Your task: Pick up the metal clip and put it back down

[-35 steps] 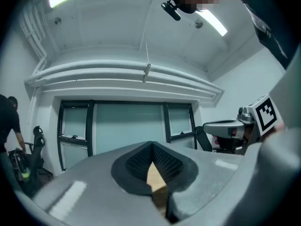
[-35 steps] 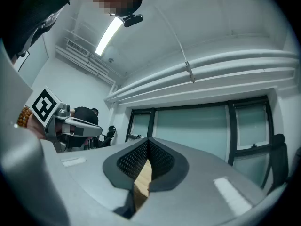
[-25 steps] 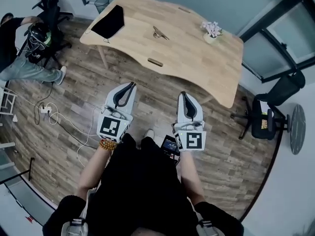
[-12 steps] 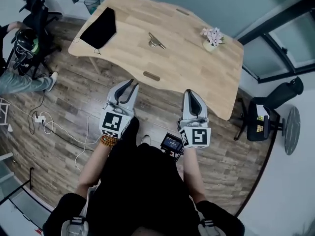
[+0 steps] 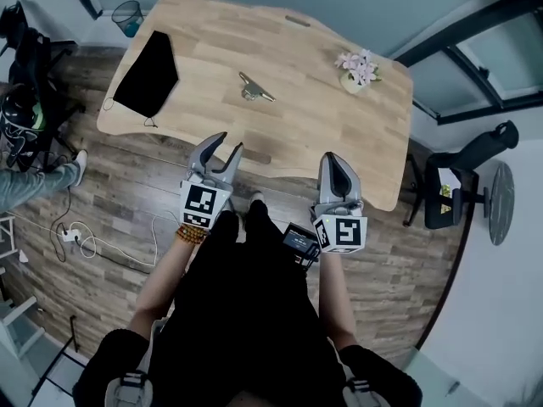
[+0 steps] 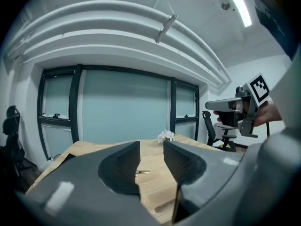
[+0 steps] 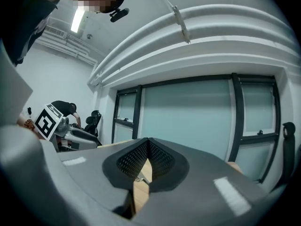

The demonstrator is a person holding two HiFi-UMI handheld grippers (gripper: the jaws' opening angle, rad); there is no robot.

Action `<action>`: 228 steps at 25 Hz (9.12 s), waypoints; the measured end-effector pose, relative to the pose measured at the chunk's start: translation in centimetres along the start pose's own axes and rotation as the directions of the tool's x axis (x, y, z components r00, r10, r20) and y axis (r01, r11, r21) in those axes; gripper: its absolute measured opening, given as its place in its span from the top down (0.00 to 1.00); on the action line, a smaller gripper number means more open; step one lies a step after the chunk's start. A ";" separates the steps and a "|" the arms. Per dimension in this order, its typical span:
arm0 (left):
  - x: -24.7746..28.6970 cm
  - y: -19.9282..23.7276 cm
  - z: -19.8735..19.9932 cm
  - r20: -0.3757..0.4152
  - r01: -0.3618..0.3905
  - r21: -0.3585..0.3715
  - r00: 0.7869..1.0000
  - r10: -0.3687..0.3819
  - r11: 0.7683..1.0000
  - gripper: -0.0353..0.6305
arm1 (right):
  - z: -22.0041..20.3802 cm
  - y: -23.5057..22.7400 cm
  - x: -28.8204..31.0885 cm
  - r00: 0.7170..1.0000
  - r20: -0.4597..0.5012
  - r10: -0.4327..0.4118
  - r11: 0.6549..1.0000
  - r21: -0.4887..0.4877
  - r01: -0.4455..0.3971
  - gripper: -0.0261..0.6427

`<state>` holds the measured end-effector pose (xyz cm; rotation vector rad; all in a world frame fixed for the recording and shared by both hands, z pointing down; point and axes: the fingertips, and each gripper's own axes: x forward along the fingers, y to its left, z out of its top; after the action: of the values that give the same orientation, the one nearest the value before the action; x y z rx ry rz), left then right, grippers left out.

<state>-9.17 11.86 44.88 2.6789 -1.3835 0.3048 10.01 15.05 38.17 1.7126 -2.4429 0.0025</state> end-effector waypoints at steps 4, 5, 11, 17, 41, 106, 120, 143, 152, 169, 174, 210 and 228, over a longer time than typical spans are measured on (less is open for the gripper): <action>5.3 1.9 -1.4 -0.050 -0.002 0.014 0.999 0.003 1.000 0.71 | -1.6 -3.0 4.0 1.000 -0.026 0.002 1.000 0.020 -0.001 0.93; 6.7 2.3 -1.9 -0.066 -0.002 0.014 0.998 0.003 1.000 0.71 | -2.0 -3.8 5.0 1.000 -0.031 0.004 1.000 0.025 -0.003 0.93; 13.6 4.7 -5.1 -0.145 -0.054 0.066 0.987 0.063 0.996 0.68 | -4.1 -8.5 10.8 0.998 -0.054 0.021 0.997 0.076 -0.017 0.93; 18.6 6.8 -11.0 -0.265 -0.079 0.043 0.960 0.087 0.996 0.63 | -6.0 -11.3 14.9 0.994 -0.095 0.057 0.996 0.081 -0.050 0.93; 29.9 9.5 -26.2 -0.530 0.010 -0.048 0.847 -0.034 0.999 0.44 | -10.9 -13.7 17.9 0.960 -0.278 -0.012 0.994 0.097 0.040 0.92; 21.7 11.8 13.2 0.074 -0.103 0.044 0.992 0.099 0.994 0.54 | 3.3 -11.5 24.0 0.989 0.055 0.137 0.986 0.090 -0.142 0.93; 19.5 12.8 22.2 0.261 -0.133 0.063 0.959 0.112 0.989 0.54 | 12.3 -8.4 24.9 0.961 0.194 0.195 0.979 0.012 -0.201 0.93; 19.1 14.1 21.6 0.257 -0.144 0.054 0.958 0.126 0.988 0.54 | 12.2 -7.6 25.1 0.969 0.162 0.188 0.982 -0.025 -0.186 0.93; 18.8 14.4 21.0 0.245 -0.151 0.059 0.960 0.132 0.987 0.54 | 11.8 -7.0 25.1 0.970 0.150 0.192 0.981 -0.049 -0.186 0.93; 19.4 15.0 18.0 0.201 -0.143 0.067 0.971 0.127 0.987 0.54 | 9.8 -6.0 25.7 0.975 0.094 0.199 0.980 -0.046 -0.195 0.93; 19.8 15.3 15.9 0.172 -0.135 0.077 0.978 0.120 0.988 0.54 | 8.8 -5.8 26.0 0.978 0.072 0.195 0.981 -0.033 -0.193 0.93; 25.5 16.8 -6.8 -0.177 -0.017 0.024 0.984 0.021 1.000 0.54 | 2.3 -5.1 25.4 0.987 -0.057 0.150 0.988 0.048 -0.148 0.93; 26.2 15.8 -17.9 -0.343 -0.016 -0.020 0.939 0.008 1.000 0.54 | -2.2 -4.4 22.8 0.976 -0.165 0.139 0.988 0.084 -0.127 0.93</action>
<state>-9.59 -14.68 68.36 2.4460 -1.2854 0.7150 6.78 -7.60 42.90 1.5031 -2.4516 0.2463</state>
